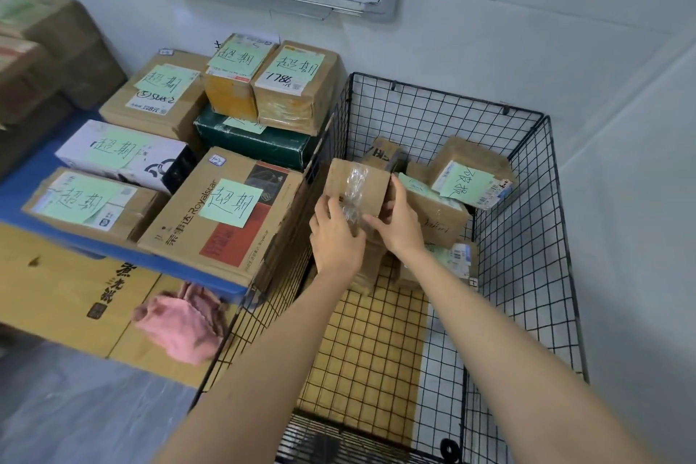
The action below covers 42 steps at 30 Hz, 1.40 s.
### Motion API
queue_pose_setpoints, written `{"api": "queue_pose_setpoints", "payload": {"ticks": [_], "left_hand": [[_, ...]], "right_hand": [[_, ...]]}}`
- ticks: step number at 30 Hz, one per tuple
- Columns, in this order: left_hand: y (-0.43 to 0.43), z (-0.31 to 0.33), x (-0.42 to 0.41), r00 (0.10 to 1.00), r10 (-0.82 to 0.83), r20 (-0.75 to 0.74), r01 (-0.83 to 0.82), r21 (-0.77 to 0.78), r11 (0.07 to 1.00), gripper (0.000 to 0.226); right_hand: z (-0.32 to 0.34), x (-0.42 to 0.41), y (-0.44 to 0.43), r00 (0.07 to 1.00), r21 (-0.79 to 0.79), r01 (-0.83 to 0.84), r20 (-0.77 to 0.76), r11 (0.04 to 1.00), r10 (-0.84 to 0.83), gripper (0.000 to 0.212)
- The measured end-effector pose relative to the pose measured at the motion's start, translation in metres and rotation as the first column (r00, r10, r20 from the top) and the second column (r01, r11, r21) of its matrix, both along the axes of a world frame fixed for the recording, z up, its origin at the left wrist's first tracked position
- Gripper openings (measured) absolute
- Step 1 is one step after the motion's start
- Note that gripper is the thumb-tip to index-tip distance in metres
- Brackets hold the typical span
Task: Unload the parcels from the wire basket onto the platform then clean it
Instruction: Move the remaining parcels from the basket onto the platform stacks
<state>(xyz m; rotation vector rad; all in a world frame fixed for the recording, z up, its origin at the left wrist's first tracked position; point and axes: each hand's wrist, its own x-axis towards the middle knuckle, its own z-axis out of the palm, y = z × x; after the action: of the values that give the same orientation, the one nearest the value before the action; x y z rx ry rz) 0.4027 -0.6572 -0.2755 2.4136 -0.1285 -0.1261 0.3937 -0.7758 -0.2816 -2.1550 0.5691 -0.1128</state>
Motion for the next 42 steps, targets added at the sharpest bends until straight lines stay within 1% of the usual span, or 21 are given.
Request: {"api": "queue_pose_setpoints", "payload": {"ticks": [2, 5, 7, 12, 15, 18, 21, 25, 28, 31, 32, 34, 36, 38, 42], "left_hand": [[0.002, 0.0, 0.002, 1.0, 0.0, 0.004, 0.0, 0.009, 1.0, 0.07], [0.002, 0.0, 0.004, 1.0, -0.001, 0.006, 0.001, 0.001, 1.0, 0.077], [0.002, 0.0, 0.004, 1.0, 0.005, 0.012, -0.004, -0.029, 1.0, 0.079], [-0.002, 0.004, 0.004, 0.999, 0.032, -0.016, -0.034, -0.147, 0.989, 0.082], [-0.005, 0.008, 0.003, 1.0, 0.019, -0.017, -0.022, -0.191, 0.981, 0.08], [-0.007, 0.018, 0.003, 0.999, 0.029, 0.019, -0.025, -0.203, 0.979, 0.079], [-0.009, 0.035, 0.003, 0.998, 0.04, 0.046, -0.027, -0.241, 0.97, 0.069], [-0.016, 0.065, 0.0, 0.995, 0.061, 0.073, -0.029, -0.37, 0.929, 0.054], [-0.022, 0.091, -0.005, 0.996, 0.056, 0.065, -0.017, -0.494, 0.869, 0.041], [-0.025, 0.117, -0.003, 0.999, 0.019, 0.039, 0.008, -0.594, 0.804, 0.038], [-0.024, 0.127, -0.001, 0.999, -0.002, 0.045, 0.029, -0.612, 0.79, 0.038], [-0.021, 0.149, 0.007, 0.996, -0.058, 0.072, 0.091, -0.636, 0.766, 0.047], [-0.016, 0.172, 0.014, 0.987, -0.128, 0.098, 0.161, -0.649, 0.744, 0.06], [-0.012, 0.196, 0.017, 0.971, -0.191, 0.141, 0.236, -0.64, 0.731, 0.068], [-0.003, 0.231, 0.016, 0.936, -0.278, 0.217, 0.351, -0.645, 0.679, 0.071]], "right_hand": [[-0.001, 0.001, -0.004, 1.0, 0.015, 0.005, -0.006, 1.0, -0.005, 0.1], [-0.001, 0.003, -0.01, 0.999, 0.021, -0.012, -0.029, 1.0, 0.013, 0.1], [-0.001, 0.002, -0.011, 0.999, 0.046, -0.016, -0.04, 0.999, 0.018, 0.098], [0.004, 0.002, -0.012, 0.997, 0.134, -0.02, -0.071, 0.991, 0.03, 0.086], [0.013, 0.002, -0.017, 0.992, 0.131, -0.061, -0.097, 0.989, 0.075, 0.087], [0.026, -0.003, -0.02, 0.994, 0.136, -0.055, -0.088, 0.989, 0.068, 0.089], [0.045, -0.008, -0.023, 0.998, 0.151, -0.043, -0.048, 0.988, 0.051, 0.089], [0.081, -0.014, -0.031, 0.999, 0.196, -0.006, 0.044, 0.981, -0.003, 0.083], [0.109, -0.019, -0.036, 0.99, 0.193, 0.017, 0.137, 0.981, -0.044, 0.083], [0.14, -0.025, -0.041, 0.976, 0.226, 0.028, 0.206, 0.974, -0.076, 0.077], [0.151, -0.028, -0.042, 0.969, 0.235, 0.023, 0.234, 0.972, -0.08, 0.075], [0.171, -0.032, -0.043, 0.953, 0.229, 0.015, 0.291, 0.973, -0.084, 0.072], [0.189, -0.037, -0.042, 0.934, 0.221, 0.007, 0.348, 0.975, -0.086, 0.075], [0.207, -0.041, -0.039, 0.911, 0.244, -0.005, 0.401, 0.97, -0.096, 0.081], [0.239, -0.049, -0.032, 0.859, 0.28, -0.032, 0.498, 0.959, -0.117, 0.088]]}}
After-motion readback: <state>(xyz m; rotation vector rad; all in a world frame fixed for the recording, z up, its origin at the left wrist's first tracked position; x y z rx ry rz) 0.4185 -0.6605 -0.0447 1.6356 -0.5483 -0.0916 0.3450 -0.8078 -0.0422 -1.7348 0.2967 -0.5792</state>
